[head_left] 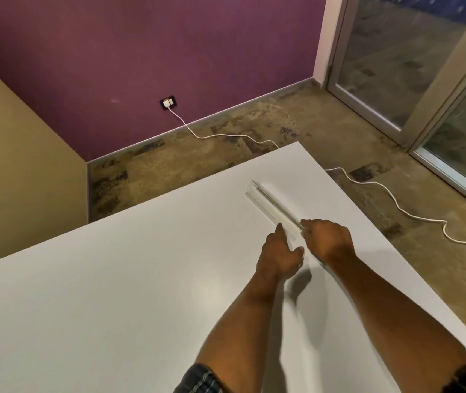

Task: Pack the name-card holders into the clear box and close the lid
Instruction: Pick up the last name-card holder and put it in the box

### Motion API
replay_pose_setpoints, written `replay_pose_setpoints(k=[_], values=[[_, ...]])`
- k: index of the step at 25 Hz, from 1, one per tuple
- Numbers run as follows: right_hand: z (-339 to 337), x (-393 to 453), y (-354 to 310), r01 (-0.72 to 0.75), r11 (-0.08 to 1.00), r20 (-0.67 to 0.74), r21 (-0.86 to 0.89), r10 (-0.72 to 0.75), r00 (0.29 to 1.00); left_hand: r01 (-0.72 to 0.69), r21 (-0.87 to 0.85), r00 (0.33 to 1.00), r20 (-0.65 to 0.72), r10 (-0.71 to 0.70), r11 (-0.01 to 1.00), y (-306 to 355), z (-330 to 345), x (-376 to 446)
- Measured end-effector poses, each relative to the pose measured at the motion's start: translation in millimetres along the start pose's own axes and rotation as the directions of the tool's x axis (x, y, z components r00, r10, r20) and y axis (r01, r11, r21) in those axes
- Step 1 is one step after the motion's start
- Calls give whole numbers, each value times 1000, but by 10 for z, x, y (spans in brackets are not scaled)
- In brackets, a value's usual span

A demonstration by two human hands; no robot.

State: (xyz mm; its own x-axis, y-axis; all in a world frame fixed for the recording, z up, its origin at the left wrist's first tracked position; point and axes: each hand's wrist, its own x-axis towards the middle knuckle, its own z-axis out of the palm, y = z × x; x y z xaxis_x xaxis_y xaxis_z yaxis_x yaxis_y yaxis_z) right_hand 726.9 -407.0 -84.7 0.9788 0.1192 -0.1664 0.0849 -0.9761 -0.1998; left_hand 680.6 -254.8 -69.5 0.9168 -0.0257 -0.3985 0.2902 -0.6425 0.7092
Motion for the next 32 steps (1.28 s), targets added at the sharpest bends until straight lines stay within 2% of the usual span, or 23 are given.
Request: replay_pose_setpoints(k=[2,4,7,9,12,16,17,20,21,24,28,32], values=[[36,-14,-32,74,997,-48,-11,-74,996,14,-88,998,-63,-19,996,-14,18,53],[90,-102,-95,171,985,-192,33,-162,968,48,-180,993,-96,-66,983,-14,-11,56],[177,-275,-239,331,939,-457,93,-255,852,138,-379,971,-128,-200,915,-42,-135,16],[215,-398,-359,401,916,-495,-14,-355,793,177,-537,950,-126,-286,825,-83,-252,-47],[230,-631,-575,486,851,-439,-197,-520,733,252,-572,918,-114,-380,781,-262,-471,-284],[172,-1001,-843,562,780,-347,-274,-625,699,276,-576,907,-107,-406,770,-492,-666,-824],[147,-1091,-869,587,774,-303,-237,-633,712,289,-569,906,-97,-412,770,-533,-712,-959],[-122,-1367,-907,587,805,-135,81,-575,807,346,-510,912,-12,-409,787,-663,-902,-1410],[-235,-1447,-898,583,804,-127,118,-571,811,362,-482,917,31,-398,798,-702,-989,-1586],[-504,-1608,-853,601,792,-150,108,-584,798,364,-398,931,146,-333,842,-854,-1261,-2108],[-676,-1877,-807,639,763,24,99,-643,765,392,-322,909,276,-311,862,-916,-1549,-2639],[-667,-2351,-948,714,690,125,122,-724,678,378,-238,874,410,-260,895,-947,-1632,-3091]])
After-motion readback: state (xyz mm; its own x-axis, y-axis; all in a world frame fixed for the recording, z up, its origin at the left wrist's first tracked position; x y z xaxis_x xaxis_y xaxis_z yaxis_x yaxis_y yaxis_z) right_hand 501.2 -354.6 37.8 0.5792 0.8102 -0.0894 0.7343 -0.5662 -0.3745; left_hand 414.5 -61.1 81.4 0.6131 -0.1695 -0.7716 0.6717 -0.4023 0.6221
